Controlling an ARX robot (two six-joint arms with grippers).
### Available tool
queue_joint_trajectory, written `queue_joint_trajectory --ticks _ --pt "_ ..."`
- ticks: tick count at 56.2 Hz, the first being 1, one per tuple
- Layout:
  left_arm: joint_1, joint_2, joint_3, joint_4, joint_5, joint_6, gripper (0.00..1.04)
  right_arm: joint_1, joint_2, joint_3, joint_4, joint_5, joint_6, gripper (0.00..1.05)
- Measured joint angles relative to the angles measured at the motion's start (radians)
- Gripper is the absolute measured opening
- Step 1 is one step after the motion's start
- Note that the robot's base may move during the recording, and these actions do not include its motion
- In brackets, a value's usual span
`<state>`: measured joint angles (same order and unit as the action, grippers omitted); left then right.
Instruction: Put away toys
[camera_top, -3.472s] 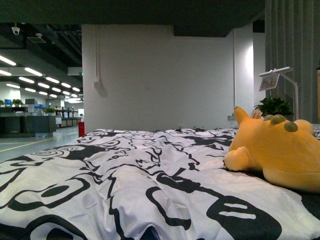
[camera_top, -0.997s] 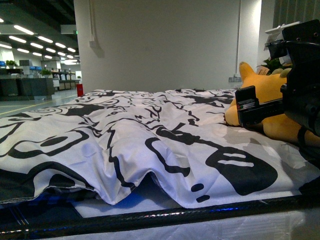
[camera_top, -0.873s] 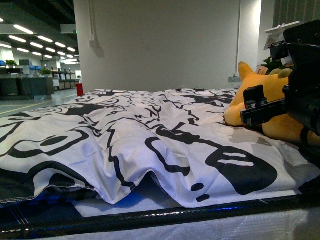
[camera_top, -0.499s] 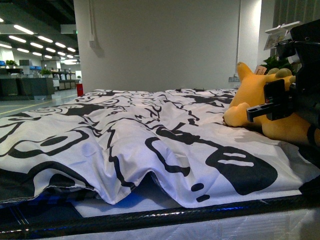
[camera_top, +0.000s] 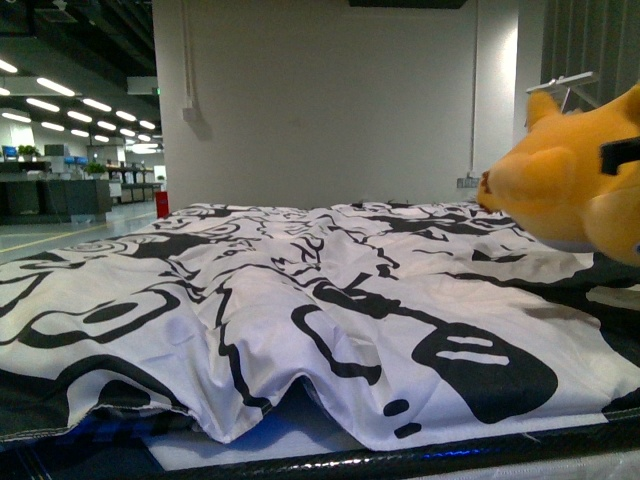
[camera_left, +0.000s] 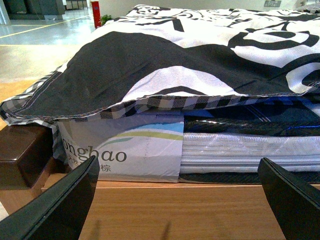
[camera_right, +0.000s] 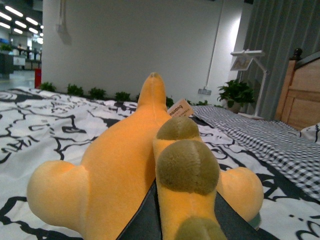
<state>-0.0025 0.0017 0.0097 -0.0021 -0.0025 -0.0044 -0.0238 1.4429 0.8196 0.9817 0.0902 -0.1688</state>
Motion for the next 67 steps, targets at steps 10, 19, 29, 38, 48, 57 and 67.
queue_joint_trajectory --ticks 10,19,29,38,48,57,67 --pt "0.000 0.000 0.000 0.000 0.000 0.000 0.99 -0.105 -0.224 -0.117 -0.112 -0.087 0.111 0.09" --pt "0.000 0.000 0.000 0.000 0.000 0.000 0.99 -0.206 -0.451 -0.239 -0.227 -0.212 0.259 0.09" --pt "0.000 0.000 0.000 0.000 0.000 0.000 0.99 -0.314 -0.734 -0.383 -0.372 -0.349 0.407 0.09" --pt "0.000 0.000 0.000 0.000 0.000 0.000 0.99 -0.394 -0.926 -0.461 -0.496 -0.416 0.474 0.09" --pt "0.000 0.000 0.000 0.000 0.000 0.000 0.99 -0.425 -1.019 -0.488 -0.577 -0.426 0.481 0.09" --pt "0.000 0.000 0.000 0.000 0.000 0.000 0.99 -0.424 -1.020 -0.488 -0.627 -0.406 0.469 0.09" --pt "0.000 0.000 0.000 0.000 0.000 0.000 0.99 -0.423 -1.022 -0.488 -0.628 -0.405 0.467 0.09"
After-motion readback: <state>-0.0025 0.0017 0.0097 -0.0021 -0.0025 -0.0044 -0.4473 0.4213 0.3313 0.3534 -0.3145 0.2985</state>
